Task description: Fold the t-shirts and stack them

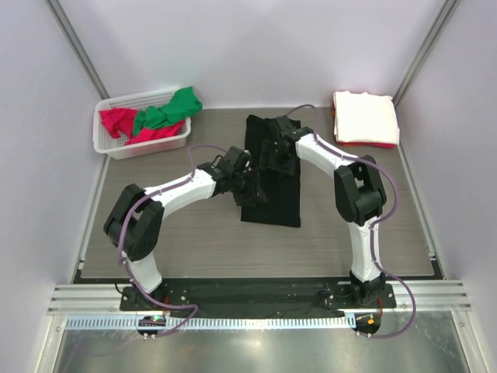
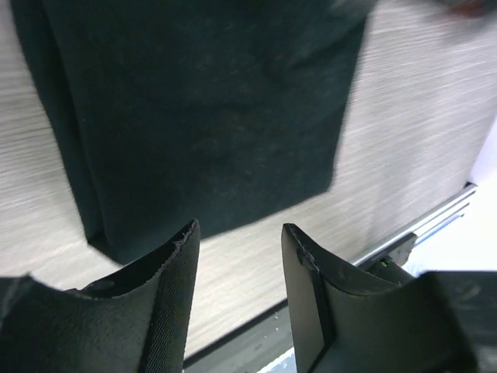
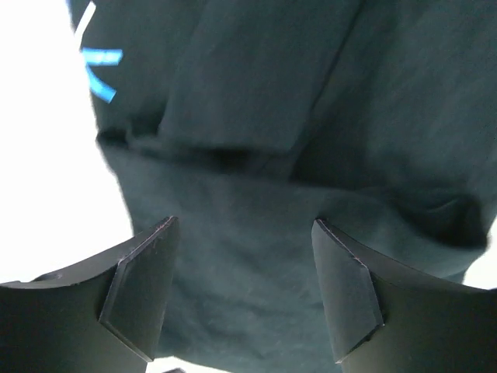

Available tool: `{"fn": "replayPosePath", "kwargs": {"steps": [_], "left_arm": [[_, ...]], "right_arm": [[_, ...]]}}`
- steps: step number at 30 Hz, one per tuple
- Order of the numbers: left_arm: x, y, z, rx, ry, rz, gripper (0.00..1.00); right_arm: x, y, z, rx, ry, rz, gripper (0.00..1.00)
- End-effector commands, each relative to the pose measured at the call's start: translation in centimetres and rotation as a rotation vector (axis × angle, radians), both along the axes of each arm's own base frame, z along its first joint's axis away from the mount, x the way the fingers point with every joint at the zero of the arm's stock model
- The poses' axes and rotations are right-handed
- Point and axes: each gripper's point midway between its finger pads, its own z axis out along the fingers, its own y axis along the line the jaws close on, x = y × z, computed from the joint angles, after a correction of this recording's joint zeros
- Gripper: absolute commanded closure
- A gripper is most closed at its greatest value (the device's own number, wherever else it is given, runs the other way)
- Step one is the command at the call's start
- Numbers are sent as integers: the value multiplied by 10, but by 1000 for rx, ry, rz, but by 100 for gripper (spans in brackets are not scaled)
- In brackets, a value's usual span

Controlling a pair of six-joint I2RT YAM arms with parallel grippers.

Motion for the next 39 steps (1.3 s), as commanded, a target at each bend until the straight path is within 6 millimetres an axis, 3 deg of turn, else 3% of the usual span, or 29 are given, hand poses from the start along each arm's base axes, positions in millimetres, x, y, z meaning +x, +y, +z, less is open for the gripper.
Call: {"fn": "replayPosePath", "kwargs": {"steps": [1, 6, 9, 11, 14, 15, 18, 19, 20, 21, 22, 23, 24, 25, 26, 27, 28, 29, 30, 33, 35, 39], "left_arm": [[-9, -11, -28, -46, 49, -4, 53], [-17, 8, -57, 43, 61, 7, 54], [-18, 10, -56, 63, 69, 1, 54], [-16, 11, -35, 82, 24, -13, 52], [-9, 12, 18, 95, -62, -36, 38], [1, 8, 45, 77, -113, -32, 32], [-3, 22, 90, 103, -168, -27, 23], [-4, 26, 103, 99, -200, -25, 20], [-5, 28, 110, 91, -212, -26, 20], [-5, 32, 113, 97, -228, -15, 18], [-6, 37, 109, 114, -228, -13, 17], [-8, 41, 110, 121, -242, -14, 18], [-7, 48, 107, 140, -240, -2, 19], [-11, 55, 96, 162, -224, 2, 20], [-11, 59, 91, 171, -222, 7, 21], [-10, 63, 95, 156, -257, 12, 21], [-16, 69, 80, 174, -243, 7, 21], [-18, 72, 76, 175, -247, 6, 20], [-15, 73, 82, 147, -289, 15, 19], [-18, 80, 65, 142, -296, 27, 16], [-25, 84, 52, 135, -290, 32, 9], [-23, 76, 36, 67, -302, 51, 4]], "right_arm": [[19, 3, 3, 25, -34, 36, 26], [30, -1, -11, 12, -25, 46, 26], [46, -5, 3, 20, -63, 41, 26], [55, -9, 18, 14, -93, 43, 26], [70, -13, 68, 10, -175, 57, 22], [74, -14, 96, 11, -217, 60, 20], [74, -26, 141, -31, -286, 54, 15], [68, -31, 161, -32, -315, 47, 15], [62, -34, 167, -31, -315, 46, 14], [49, -39, 158, -44, -279, 47, 14], [35, -45, 175, -32, -298, 40, 14], [23, -48, 176, -20, -284, 27, 14], [5, -53, 148, -36, -213, 26, 14], [-7, -55, 142, -23, -195, 22, 14], [-24, -59, 161, 21, -234, 13, 14], [-45, -59, 132, 45, -167, 4, 14], [-58, -60, 129, 74, -164, -1, 14], [-73, -64, 140, 110, -196, -10, 14], [-93, -65, 116, 138, -144, -28, 14], [-131, -70, 97, 214, -134, -55, 14], [-146, -69, 91, 266, -140, -56, 14], [-174, -77, 59, 301, -133, -91, 15]]}}
